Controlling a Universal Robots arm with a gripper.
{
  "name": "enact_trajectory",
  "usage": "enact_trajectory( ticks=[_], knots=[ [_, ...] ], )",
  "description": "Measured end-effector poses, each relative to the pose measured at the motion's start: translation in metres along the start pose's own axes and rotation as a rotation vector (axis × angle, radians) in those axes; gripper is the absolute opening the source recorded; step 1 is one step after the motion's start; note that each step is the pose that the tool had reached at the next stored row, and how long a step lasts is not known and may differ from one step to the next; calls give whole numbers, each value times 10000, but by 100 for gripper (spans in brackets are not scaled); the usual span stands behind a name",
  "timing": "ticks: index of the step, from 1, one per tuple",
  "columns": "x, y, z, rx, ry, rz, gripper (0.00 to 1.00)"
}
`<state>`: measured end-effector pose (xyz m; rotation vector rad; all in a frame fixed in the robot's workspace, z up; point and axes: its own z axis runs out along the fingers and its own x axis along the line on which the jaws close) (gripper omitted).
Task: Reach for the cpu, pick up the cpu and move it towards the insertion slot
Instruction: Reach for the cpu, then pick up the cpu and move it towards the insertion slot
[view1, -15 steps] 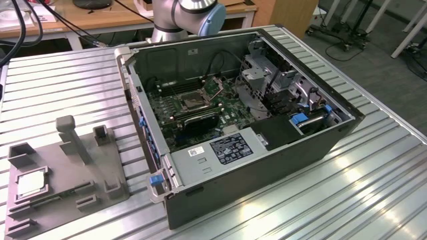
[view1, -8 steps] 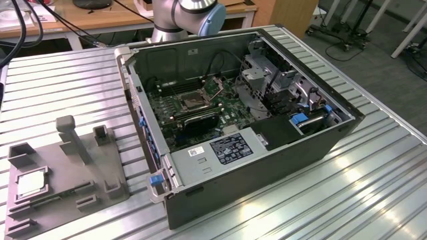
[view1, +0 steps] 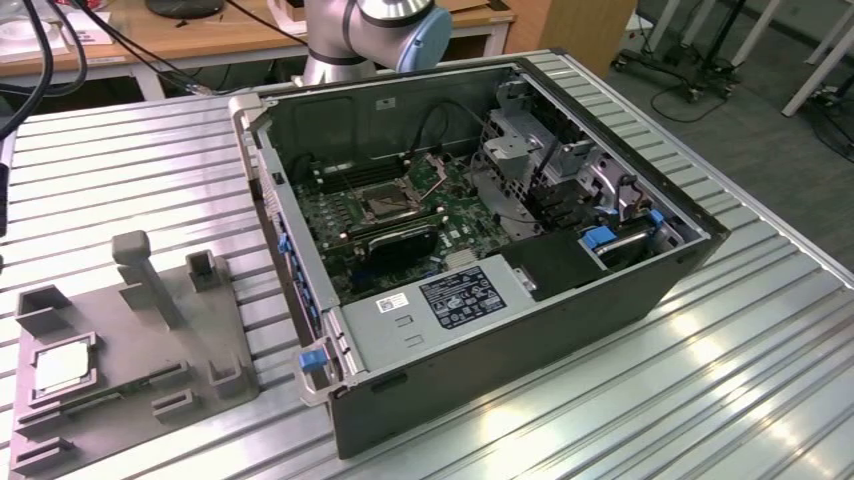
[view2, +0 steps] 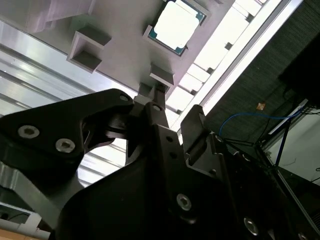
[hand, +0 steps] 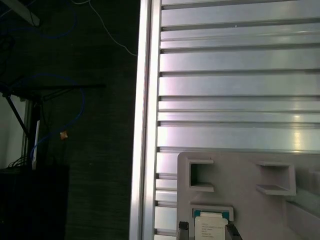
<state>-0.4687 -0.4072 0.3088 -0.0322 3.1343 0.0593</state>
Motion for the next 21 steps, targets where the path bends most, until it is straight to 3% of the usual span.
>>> enact_trajectory(
  ticks=[3,4,8,9,11,12,21],
  knots=[
    [0,0,1,0,0,0,42],
    [0,0,1,0,0,0,48],
    [0,0,3,0,0,0,49],
    [0,0,3,0,-1,0,55],
    [0,0,4,0,0,0,55],
    [0,0,4,0,-1,0,61],
    [0,-1,40,0,-1,0,61]
  ],
)
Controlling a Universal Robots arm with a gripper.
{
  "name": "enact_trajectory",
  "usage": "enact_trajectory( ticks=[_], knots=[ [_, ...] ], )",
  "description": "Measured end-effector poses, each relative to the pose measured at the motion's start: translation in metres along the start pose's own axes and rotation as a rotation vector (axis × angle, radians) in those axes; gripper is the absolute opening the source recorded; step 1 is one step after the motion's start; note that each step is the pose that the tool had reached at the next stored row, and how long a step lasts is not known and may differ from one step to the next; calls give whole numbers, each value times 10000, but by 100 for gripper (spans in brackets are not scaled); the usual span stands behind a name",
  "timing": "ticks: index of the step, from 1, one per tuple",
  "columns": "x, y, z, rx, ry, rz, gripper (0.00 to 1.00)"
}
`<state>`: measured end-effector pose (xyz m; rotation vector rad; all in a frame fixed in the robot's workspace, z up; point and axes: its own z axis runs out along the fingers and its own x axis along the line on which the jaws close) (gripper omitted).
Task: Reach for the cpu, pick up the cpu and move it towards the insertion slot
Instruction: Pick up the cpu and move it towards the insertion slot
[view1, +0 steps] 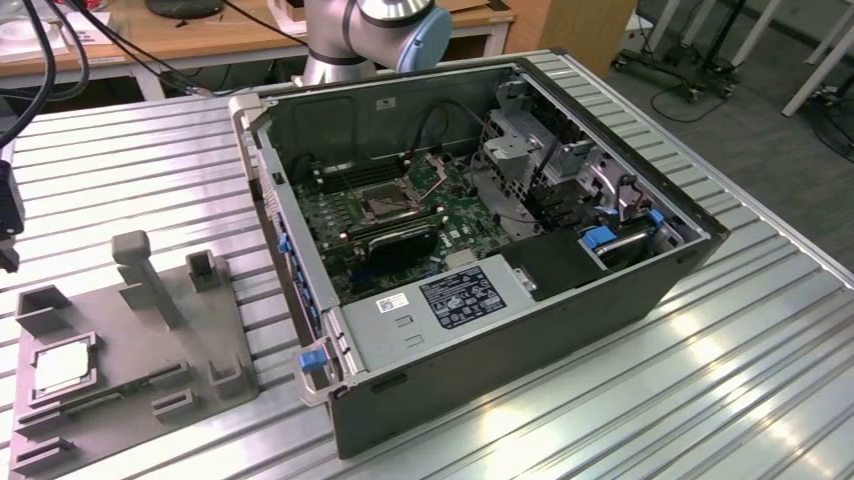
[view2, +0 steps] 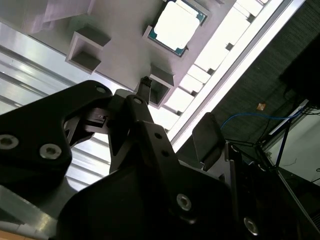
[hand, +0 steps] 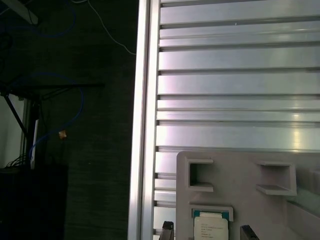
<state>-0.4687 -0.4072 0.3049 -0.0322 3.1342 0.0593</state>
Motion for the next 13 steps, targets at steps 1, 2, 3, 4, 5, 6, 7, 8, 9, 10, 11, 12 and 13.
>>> enact_trajectory(
  ticks=[1,2,3,4,5,6,7,8,9,10,11,12,13],
  knots=[
    [0,0,2,-1,-1,0,61],
    [0,0,5,-1,-1,0,61],
    [0,0,7,0,0,0,61],
    [0,0,10,-1,0,0,61],
    [0,0,15,-1,-1,0,61],
    [0,-1,19,-1,-1,0,61],
    [1,-1,24,-1,-1,0,61],
    [1,-3,30,-1,-1,0,61],
    [0,-7,35,0,1,0,61],
    [0,-14,42,0,1,-1,61],
    [1,-22,47,-1,0,-1,61],
    [1,-29,52,-1,-1,0,61],
    [1,-35,56,-1,-1,0,61]
  ],
)
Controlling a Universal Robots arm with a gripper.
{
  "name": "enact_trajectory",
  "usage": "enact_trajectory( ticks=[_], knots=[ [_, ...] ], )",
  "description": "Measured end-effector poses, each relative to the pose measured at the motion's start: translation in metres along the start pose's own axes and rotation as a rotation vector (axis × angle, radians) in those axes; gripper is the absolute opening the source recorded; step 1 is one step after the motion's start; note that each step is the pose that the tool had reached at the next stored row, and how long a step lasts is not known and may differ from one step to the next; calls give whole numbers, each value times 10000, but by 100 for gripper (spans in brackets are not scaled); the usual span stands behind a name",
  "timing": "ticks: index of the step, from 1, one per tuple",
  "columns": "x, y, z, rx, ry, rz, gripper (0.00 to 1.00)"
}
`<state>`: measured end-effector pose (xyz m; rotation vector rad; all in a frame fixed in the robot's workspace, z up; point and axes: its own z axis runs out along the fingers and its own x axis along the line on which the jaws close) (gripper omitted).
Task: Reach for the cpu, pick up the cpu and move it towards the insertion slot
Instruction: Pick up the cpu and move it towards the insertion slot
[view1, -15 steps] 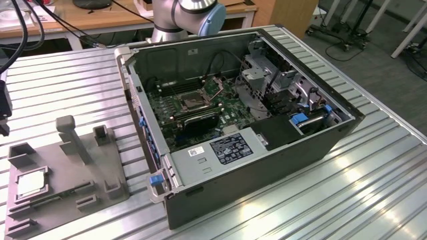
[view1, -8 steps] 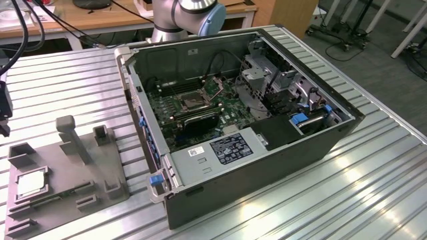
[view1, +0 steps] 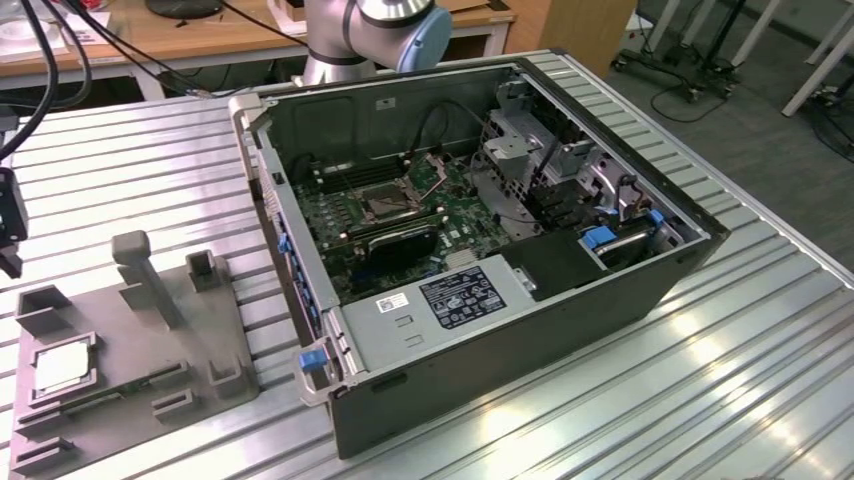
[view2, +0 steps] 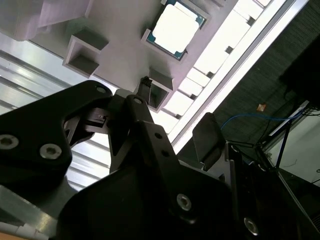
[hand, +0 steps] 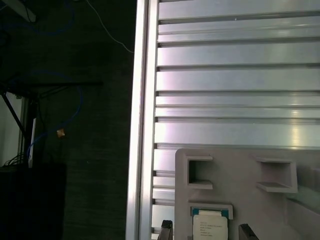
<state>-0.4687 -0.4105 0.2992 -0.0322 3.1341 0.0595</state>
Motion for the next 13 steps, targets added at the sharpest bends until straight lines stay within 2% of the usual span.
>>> enact_trajectory(
  ticks=[13],
  knots=[
    [1,-34,34,0,1,1,61]
  ],
)
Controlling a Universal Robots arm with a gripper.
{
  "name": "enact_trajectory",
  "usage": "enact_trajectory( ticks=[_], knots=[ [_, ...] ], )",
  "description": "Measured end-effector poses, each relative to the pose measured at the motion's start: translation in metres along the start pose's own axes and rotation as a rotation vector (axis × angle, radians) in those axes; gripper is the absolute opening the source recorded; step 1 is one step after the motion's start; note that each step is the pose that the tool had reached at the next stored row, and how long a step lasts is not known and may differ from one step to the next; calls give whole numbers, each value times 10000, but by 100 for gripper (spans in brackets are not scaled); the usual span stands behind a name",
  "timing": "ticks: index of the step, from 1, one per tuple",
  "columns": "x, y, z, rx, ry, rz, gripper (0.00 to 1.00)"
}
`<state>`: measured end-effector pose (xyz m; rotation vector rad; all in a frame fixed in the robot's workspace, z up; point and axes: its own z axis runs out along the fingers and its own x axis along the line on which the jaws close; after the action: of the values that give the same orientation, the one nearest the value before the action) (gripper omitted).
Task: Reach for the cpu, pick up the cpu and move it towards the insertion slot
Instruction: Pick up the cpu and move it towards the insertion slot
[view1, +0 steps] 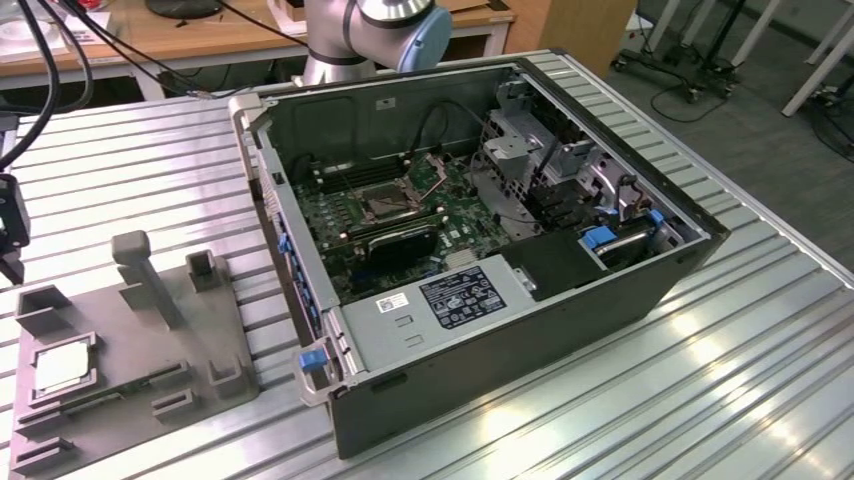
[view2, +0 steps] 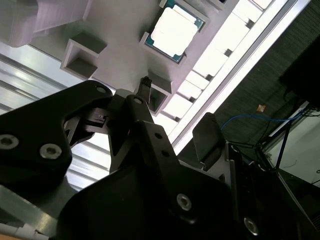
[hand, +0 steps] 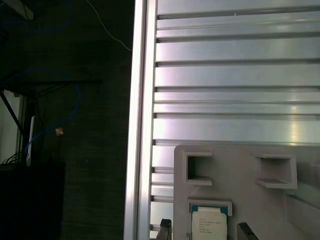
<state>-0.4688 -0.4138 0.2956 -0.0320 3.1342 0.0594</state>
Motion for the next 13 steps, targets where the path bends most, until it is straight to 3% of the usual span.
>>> enact_trajectory(
  ticks=[13],
  knots=[
    [0,-3,46,1,-1,-1,61]
  ],
)
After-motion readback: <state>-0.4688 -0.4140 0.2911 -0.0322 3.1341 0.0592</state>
